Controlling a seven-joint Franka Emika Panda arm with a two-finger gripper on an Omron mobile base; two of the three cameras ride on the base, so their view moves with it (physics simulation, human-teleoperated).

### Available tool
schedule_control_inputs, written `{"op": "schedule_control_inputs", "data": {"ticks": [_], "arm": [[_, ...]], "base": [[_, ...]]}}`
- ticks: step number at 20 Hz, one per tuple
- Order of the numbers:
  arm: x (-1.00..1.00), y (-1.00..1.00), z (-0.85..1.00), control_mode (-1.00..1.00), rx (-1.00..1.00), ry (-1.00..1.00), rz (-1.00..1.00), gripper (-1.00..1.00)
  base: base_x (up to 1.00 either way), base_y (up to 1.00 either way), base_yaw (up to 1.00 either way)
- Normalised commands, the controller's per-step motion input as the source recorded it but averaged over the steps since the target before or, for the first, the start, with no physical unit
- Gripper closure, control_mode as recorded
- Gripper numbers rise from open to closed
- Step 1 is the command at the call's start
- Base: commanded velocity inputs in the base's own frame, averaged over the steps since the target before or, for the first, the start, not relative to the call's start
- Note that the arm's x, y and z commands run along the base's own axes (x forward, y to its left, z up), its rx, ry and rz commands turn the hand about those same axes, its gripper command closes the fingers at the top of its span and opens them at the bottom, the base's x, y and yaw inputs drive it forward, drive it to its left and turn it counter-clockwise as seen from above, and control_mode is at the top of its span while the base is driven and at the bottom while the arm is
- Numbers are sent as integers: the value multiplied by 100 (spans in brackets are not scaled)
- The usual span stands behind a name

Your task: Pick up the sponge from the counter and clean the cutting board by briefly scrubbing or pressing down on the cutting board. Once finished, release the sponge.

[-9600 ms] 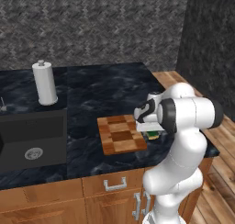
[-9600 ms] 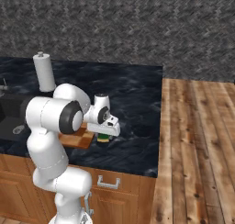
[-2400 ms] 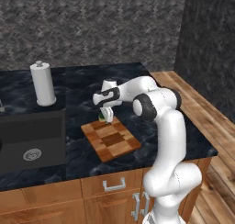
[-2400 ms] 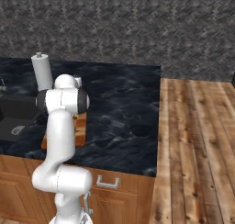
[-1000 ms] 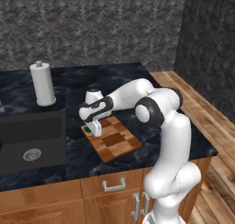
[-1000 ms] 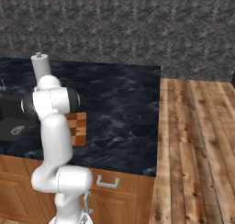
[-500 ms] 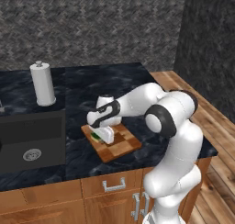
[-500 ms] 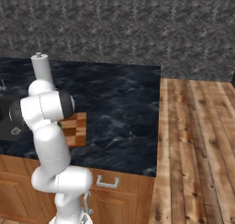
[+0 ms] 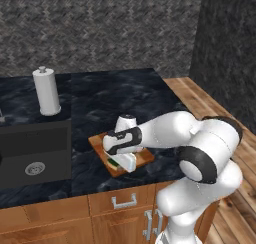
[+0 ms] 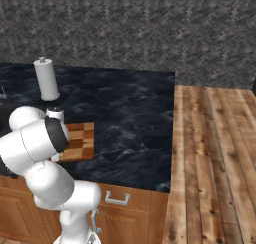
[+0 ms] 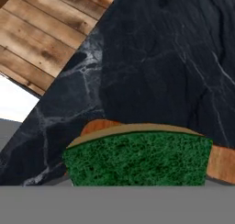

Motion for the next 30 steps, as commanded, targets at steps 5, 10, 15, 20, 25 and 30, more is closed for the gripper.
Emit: {"op": "schedule_control_inputs", "data": {"ticks": [5, 10, 15, 20, 25, 30], "arm": [[-81, -9, -5, -100, -2, 0, 0, 100], [-54, -54, -9, -100, 0, 0, 0, 100], [7, -84, 19, -100, 4, 1, 0, 100], [61, -71, 29, -100, 7, 7, -5, 100], [65, -68, 1, -100, 1, 14, -10, 100], [71, -52, -2, -100, 0, 13, -11, 100]], "base": [[0, 0, 0], [0, 0, 0], [0, 0, 0], [0, 0, 0], [0, 0, 0], [0, 0, 0]]}}
